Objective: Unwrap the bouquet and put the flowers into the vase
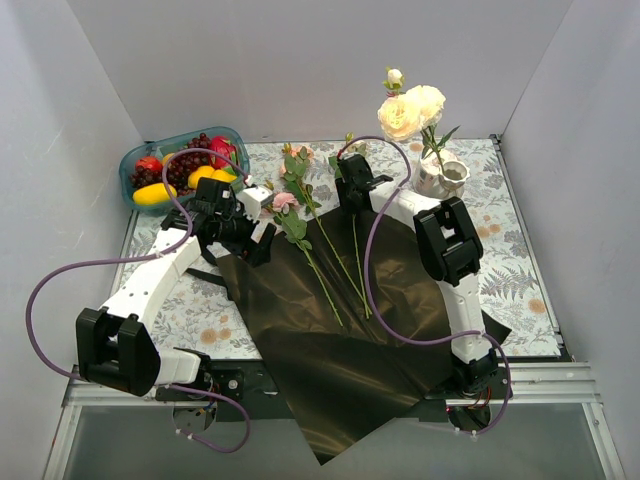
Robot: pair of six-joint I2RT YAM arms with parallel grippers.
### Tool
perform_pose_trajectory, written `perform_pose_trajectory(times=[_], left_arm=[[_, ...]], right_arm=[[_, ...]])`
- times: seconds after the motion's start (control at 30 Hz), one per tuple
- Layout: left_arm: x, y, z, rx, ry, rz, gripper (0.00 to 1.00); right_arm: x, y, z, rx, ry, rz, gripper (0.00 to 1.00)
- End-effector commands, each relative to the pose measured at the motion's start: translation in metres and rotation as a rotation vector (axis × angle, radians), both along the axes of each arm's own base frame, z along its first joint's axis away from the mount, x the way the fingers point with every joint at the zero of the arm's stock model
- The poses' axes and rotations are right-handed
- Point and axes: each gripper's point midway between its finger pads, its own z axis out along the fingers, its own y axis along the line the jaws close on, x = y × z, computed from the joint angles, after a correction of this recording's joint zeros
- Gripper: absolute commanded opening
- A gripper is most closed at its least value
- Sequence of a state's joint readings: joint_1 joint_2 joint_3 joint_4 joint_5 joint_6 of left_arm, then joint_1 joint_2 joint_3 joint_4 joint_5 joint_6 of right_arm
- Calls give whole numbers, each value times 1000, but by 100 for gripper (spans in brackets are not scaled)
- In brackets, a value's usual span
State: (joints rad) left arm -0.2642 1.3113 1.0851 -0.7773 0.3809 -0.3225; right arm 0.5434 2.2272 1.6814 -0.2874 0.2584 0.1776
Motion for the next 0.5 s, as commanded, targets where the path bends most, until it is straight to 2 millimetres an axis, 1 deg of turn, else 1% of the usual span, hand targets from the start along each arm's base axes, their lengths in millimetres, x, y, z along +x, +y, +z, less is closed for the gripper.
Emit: perform_pose_trajectory(times=[0.0, 0.07, 0.17, 0.2, 0.27, 0.3, 0.37, 0.47], left_arm=[[0, 3, 11, -8, -58, -8, 98], [0, 3, 10, -9, -54, -7, 98], [-1, 3, 9, -8, -53, -8, 98], [0, 3, 10, -8, -54, -8, 98], [-1, 3, 10, -9, -53, -7, 98], [0, 3, 11, -11, -55, -6, 98], [0, 3, 13, -11, -60, -5, 98], [1, 3, 19, -16, -67, -3, 98]], right_arm=[[4, 4, -4, 19, 6, -7, 43], [3, 3, -6, 23, 6, -9, 40], [2, 2, -3, 27, -4, -11, 29], [2, 1, 0, 27, -12, -13, 20], [2, 0, 2, 25, -17, -13, 11], [2, 0, 6, 26, -24, -12, 3], [2, 0, 9, 28, -25, -8, 1], [3, 6, 26, 59, -58, 5, 1]])
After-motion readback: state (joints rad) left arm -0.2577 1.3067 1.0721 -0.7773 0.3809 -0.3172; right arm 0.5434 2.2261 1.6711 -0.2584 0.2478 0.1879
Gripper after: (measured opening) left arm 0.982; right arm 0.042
